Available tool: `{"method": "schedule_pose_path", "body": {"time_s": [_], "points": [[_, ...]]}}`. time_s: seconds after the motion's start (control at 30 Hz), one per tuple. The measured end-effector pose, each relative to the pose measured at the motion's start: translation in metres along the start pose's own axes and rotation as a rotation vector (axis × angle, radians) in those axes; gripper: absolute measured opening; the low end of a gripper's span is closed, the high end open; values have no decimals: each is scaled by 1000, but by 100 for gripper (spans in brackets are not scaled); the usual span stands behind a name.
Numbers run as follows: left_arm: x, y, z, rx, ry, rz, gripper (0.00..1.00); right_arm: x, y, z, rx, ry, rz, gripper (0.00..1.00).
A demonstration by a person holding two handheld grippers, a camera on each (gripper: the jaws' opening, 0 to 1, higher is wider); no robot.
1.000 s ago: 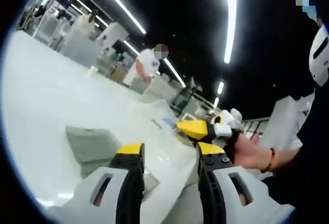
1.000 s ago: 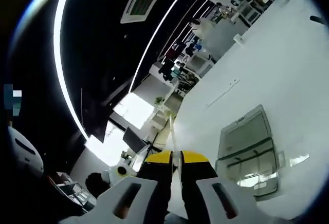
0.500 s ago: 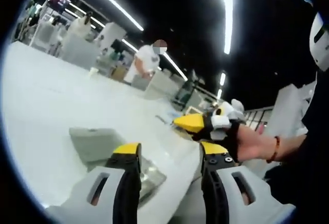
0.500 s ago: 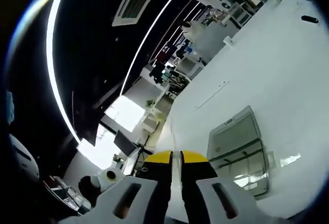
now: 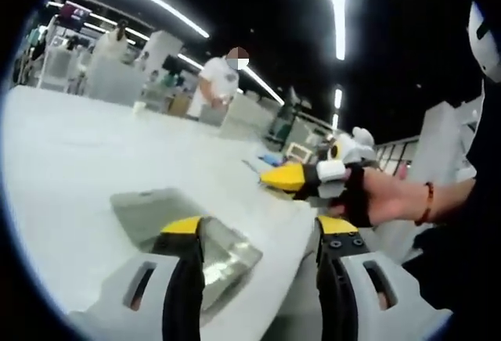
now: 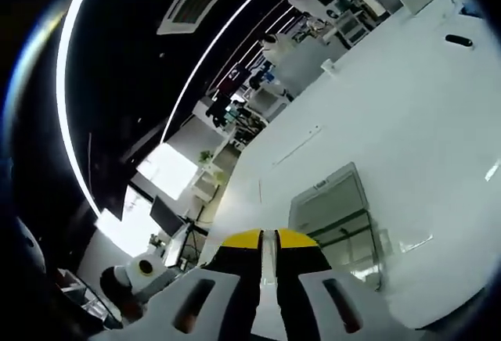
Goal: Insert the divider into the dual guide fixture by aligning both edges with the guide slots and pushing it downward to the bottom, including one-sided entry, uneven engagement, binding, and posture correction.
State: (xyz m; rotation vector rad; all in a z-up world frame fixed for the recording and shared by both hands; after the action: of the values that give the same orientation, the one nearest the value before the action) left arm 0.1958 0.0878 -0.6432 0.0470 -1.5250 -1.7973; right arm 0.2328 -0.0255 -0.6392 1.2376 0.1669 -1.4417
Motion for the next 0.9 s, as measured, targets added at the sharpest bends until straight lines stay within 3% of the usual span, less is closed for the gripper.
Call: {"method": "schedule_pose_path", "body": {"time_s": [0.13, 0.27, 0.37, 0.6, 0.77, 0.9], "points": [[1, 0, -1, 1, -4, -45, 59, 8, -3, -2, -16, -74, 39, 1], [-2, -1, 2, 16, 13, -92, 62, 15, -9, -7, -34, -105, 5, 1], [-5, -2, 4, 18, 35, -108, 67, 20, -11, -8, -35, -141, 23, 1], [-8, -8, 8, 2, 37, -116, 70, 26, -14, -12, -39, -191, 25, 1], [-15, -15, 7, -63, 70, -187, 73, 33, -17, -17, -65, -249, 43, 1], [-17, -13, 9, -59, 75, -197, 74, 40, -19, -19, -79, -288, 48, 1]]}}
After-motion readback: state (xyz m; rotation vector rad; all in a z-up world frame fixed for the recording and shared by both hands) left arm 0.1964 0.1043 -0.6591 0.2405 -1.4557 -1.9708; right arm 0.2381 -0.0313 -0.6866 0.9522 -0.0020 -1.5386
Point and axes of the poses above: the point that each gripper's makers call its tool centre point, and the gripper's own axes: z roughly backward along the fingers, x roughly to its right, y roughly out of its top, the point moved 3 cm from there along z, roughly backward along the fingers, and after that the axes turned 11 degrees about -x, right-handed, at the moved point
